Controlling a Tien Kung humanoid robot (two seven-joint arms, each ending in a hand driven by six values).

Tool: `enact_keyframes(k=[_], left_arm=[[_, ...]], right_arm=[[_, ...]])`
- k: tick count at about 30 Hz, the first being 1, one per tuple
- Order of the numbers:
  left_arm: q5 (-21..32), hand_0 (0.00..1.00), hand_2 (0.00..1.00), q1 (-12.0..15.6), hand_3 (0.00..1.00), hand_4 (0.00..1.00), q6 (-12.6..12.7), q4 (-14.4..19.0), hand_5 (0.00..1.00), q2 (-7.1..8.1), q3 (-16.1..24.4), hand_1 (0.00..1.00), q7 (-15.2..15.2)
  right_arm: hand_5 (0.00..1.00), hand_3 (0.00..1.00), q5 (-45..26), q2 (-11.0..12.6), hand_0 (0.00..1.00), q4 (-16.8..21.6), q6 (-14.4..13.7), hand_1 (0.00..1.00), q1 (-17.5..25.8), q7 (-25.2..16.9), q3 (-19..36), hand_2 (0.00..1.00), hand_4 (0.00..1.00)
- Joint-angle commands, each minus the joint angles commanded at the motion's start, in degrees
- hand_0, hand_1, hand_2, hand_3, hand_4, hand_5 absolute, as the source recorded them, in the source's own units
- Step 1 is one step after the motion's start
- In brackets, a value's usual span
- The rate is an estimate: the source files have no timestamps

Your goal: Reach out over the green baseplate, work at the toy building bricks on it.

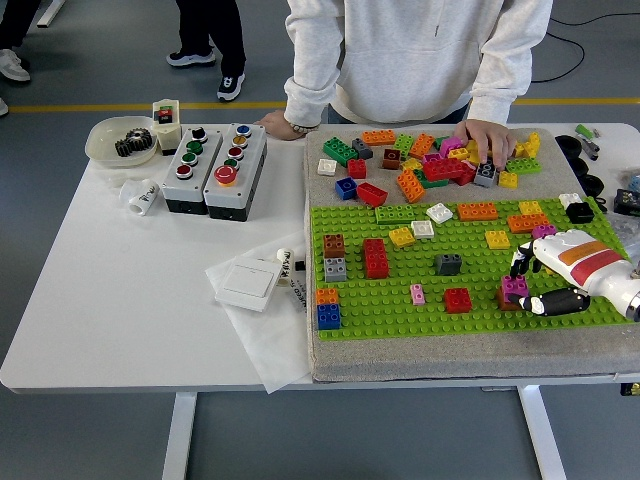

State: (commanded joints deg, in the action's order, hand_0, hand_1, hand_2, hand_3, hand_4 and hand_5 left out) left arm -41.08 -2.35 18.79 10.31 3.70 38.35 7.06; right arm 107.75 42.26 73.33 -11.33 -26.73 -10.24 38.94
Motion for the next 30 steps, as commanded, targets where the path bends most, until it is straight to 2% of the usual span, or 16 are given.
enact_keyframes(k=[8,30], left_arm=[[-0.55,0.718,0.787,0.21,0.617,0.658,-0.04,0.00,0.636,-0.04,0.31,0.740,0.16],[-0.36,0.718,0.787,0.14,0.616,0.656,-0.07,0.00,0.633,0.09,0.11,0.739,0.04]], right_arm=[[0.320,0.480,-0.21,-0.40,0.486,-0.74,0.23,0.459,0.03,-0.16,-0.61,0.508,0.753],[0.323,0.483,0.19,0.43,0.488,-0.31,1.58,0.462,0.18,-0.03,0.75,0.511,0.752]])
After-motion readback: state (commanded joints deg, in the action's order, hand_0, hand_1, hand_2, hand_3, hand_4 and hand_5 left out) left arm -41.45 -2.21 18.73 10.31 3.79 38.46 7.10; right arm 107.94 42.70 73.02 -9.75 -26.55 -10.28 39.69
